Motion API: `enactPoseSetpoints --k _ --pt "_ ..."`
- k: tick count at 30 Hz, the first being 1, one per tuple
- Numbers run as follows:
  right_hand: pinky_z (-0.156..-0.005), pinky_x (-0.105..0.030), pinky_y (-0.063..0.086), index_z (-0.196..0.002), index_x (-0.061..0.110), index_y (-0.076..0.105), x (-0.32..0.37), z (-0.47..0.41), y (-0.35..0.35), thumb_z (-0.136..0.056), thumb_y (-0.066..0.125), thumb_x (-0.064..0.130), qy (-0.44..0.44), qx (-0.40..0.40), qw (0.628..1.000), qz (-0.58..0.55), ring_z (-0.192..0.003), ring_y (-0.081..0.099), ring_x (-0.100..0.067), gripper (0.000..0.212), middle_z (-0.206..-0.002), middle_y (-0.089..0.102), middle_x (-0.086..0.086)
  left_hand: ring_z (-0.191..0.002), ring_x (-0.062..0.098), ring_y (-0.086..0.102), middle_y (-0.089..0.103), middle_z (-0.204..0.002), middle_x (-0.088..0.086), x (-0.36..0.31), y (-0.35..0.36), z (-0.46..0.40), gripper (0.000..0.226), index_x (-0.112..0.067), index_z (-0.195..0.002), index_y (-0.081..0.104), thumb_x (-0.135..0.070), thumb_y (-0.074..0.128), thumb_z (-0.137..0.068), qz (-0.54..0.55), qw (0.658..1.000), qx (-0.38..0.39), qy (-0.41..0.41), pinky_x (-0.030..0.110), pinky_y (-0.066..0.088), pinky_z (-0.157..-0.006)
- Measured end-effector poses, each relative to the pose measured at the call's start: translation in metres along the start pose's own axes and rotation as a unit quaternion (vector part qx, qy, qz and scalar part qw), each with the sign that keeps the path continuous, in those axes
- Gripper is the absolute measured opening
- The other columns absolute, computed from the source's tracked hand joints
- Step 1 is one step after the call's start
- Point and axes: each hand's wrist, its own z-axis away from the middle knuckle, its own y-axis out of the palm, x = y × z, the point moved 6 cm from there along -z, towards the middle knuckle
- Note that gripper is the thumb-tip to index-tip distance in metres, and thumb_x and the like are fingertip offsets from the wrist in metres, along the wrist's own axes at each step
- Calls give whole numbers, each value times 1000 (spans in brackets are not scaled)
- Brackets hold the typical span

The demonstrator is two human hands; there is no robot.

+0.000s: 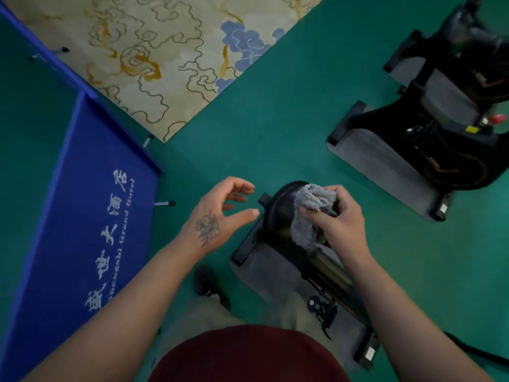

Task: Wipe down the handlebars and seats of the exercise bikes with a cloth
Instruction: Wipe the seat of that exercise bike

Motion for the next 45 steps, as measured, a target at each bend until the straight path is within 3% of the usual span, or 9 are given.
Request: enactPoseSetpoints --k 6,11,14,17,19,24,35,45 --pt "-69 -11 43 -95 20 61 31 -29 40 -84 87 11 -18 -33 998 48 -78 60 4 30 -86 64 25 -114 0 65 69 -124 -15 -2 -66 -57 43 -31 -122 65 -42 76 -82 -28 997 67 8 40 52 -106" --pt "-84 -11 45 -118 22 61 57 -68 62 -86 86 16 -53 -56 994 73 -100 64 0 41 -107 64 30 -113 2 66 70 -123 -14 -10 -99 -111 41 -31 -120 65 -40 77 -83 -25 996 87 22 41 52 -106" --pt "-88 -23 50 -124 25 59 63 -103 75 -89 85 21 -60 -72 992 79 -106 64 -8 44 -112 63 28 -113 2 66 70 -123 -15 -10 -114 -150 40 -31 -121 65 -40 77 -83 -28 994 101 26 39 52 -105" --pt "-84 -42 56 -117 27 62 62 -149 88 -89 84 20 -63 -83 992 76 -101 66 -14 36 -110 66 18 -113 2 66 70 -122 -15 -13 -131 -195 41 -30 -121 65 -40 76 -83 -40 993 111 31 37 52 -104" --pt "-83 -46 55 -114 26 63 61 -185 95 -89 84 21 -65 -90 991 69 -98 65 -14 33 -107 66 17 -113 1 66 70 -122 -16 -14 -144 -231 41 -31 -121 65 -41 76 -83 -50 991 116 30 36 52 -104" --pt "-82 -43 55 -113 28 63 60 -274 105 -89 84 20 -38 -94 993 54 -100 66 -14 33 -109 67 17 -113 2 66 70 -121 -16 -20 -162 -331 39 -32 -119 65 -40 76 -83 -64 989 134 16 37 53 -103" --pt "-79 -14 43 -111 33 64 86 -390 70 -89 83 19 29 -165 984 58 -101 65 -12 33 -108 68 18 -127 -1 60 64 -136 -20 -84 -131 -508 48 -36 -130 61 -44 76 -85 -72 966 238 65 40 51 -109" --pt "-80 -24 47 -111 32 64 91 -492 24 -90 83 21 100 -294 947 78 -100 66 -12 30 -110 68 17 -144 -12 38 47 -155 -25 -135 -73 -684 75 -45 -153 46 -49 76 -84 -90 916 371 127 28 30 -122"
